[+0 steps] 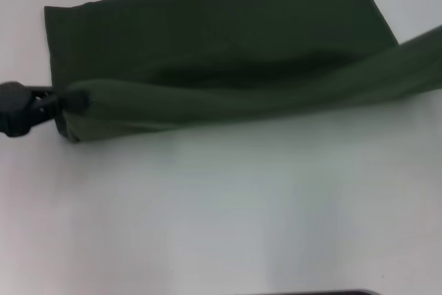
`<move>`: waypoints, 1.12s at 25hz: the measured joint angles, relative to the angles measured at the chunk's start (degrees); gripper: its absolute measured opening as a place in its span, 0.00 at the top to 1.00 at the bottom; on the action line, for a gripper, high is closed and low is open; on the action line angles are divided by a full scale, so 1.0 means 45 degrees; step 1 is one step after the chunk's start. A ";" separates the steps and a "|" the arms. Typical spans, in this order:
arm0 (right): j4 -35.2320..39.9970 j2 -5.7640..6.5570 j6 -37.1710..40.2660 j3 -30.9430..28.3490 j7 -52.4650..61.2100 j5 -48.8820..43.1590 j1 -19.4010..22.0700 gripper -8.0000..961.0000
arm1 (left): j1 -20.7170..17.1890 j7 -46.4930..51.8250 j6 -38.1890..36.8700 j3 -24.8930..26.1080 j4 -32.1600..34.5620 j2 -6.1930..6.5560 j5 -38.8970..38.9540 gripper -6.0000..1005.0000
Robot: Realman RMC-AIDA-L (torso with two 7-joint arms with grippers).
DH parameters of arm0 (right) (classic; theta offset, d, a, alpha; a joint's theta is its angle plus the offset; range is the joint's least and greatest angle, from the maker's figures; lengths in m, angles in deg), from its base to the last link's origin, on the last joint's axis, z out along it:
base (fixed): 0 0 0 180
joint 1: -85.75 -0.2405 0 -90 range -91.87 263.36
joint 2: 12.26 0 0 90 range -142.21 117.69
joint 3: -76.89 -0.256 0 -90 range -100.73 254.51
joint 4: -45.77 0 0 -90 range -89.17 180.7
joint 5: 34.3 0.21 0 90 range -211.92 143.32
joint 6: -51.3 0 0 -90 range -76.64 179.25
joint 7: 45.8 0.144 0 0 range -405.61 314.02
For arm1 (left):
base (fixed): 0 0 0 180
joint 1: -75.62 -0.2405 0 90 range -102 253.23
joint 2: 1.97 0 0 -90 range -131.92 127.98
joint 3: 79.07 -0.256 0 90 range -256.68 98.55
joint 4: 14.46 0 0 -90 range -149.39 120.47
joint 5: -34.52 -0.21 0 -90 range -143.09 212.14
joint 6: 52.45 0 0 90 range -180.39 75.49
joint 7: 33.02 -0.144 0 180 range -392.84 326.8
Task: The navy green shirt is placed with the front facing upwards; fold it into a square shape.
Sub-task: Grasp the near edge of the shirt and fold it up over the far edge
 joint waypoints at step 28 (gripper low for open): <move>0.0883 -0.0243 -0.1445 0.1488 0.1462 0.0797 0.0389 0.97 | -0.0145 -0.0016 0.0304 0.0890 -0.0023 0.0165 -0.0604 0.96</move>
